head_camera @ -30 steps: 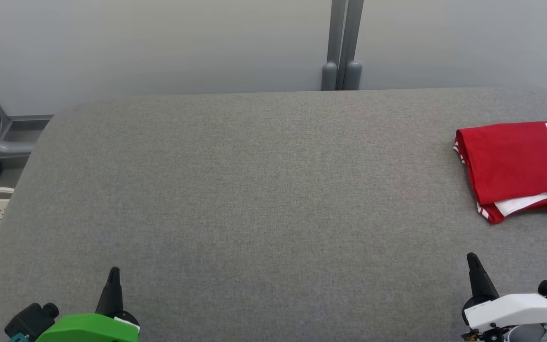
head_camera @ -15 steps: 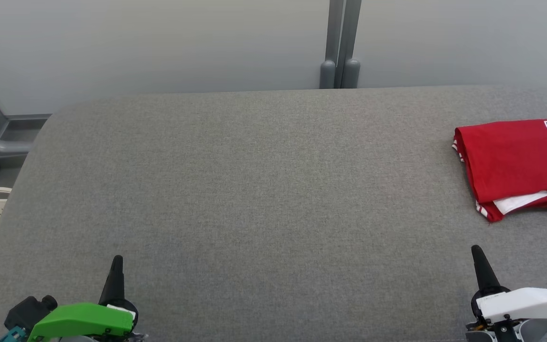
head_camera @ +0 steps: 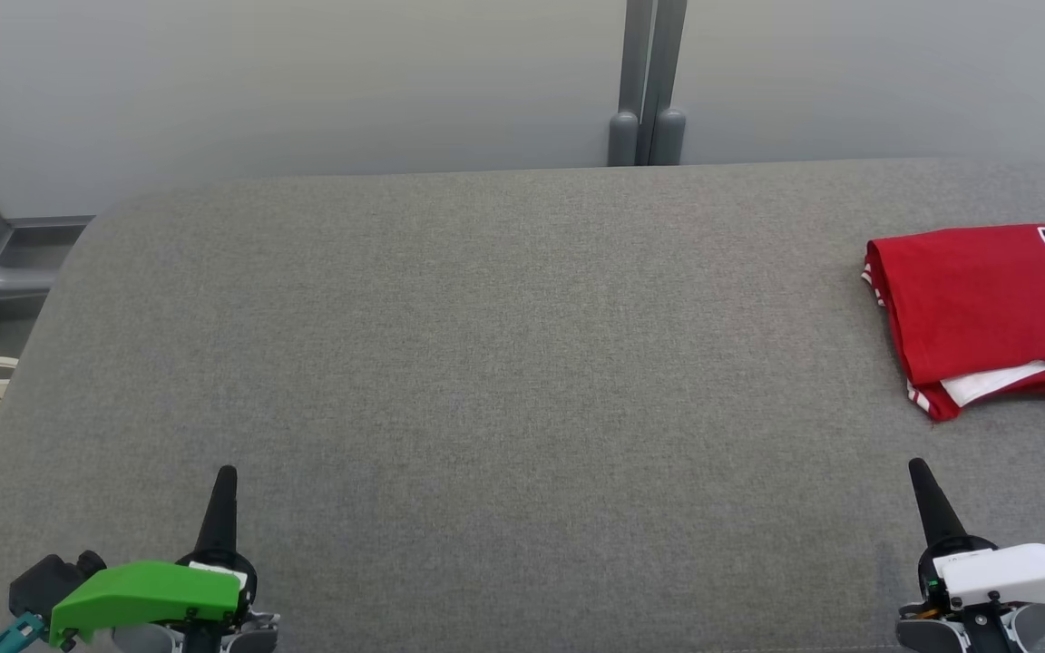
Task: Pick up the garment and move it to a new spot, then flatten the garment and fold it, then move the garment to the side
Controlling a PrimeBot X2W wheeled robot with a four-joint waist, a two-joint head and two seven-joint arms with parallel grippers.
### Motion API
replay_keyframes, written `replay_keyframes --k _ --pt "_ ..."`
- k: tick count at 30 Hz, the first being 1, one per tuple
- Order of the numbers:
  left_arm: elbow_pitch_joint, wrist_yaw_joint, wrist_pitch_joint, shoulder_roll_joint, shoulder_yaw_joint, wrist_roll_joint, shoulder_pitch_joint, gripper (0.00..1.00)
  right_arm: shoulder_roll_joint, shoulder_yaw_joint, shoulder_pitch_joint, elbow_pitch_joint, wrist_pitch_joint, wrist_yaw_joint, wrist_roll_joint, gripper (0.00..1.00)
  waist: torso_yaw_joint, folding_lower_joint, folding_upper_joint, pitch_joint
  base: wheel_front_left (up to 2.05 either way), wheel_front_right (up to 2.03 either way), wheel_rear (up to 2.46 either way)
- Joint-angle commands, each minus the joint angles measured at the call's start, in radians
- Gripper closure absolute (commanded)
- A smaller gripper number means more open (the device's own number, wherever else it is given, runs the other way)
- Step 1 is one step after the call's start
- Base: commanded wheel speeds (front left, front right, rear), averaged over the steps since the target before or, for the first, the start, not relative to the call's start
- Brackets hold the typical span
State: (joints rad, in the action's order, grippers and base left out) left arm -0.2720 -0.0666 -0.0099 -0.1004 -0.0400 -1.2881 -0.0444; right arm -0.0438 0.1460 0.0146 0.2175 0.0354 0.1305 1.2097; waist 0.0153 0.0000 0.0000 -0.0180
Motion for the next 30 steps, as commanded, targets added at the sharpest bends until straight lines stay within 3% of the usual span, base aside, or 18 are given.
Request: replay_keyframes --k 1,30 --pt "0.007 -0.010 0.007 0.002 0.007 -0.024 -0.028 1.00 -0.006 0.005 -0.020 -0.015 0.007 0.000 0.025 1.00 0.000 0.0000 0.0000 0.001 0.00 0.00 0.00" --pt "0.005 -0.046 0.067 0.034 0.040 -0.220 -0.074 1.00 -0.008 0.038 -0.027 -0.050 0.067 0.000 0.269 1.00 -0.009 0.0000 0.0000 0.010 0.00 0.00 0.00"
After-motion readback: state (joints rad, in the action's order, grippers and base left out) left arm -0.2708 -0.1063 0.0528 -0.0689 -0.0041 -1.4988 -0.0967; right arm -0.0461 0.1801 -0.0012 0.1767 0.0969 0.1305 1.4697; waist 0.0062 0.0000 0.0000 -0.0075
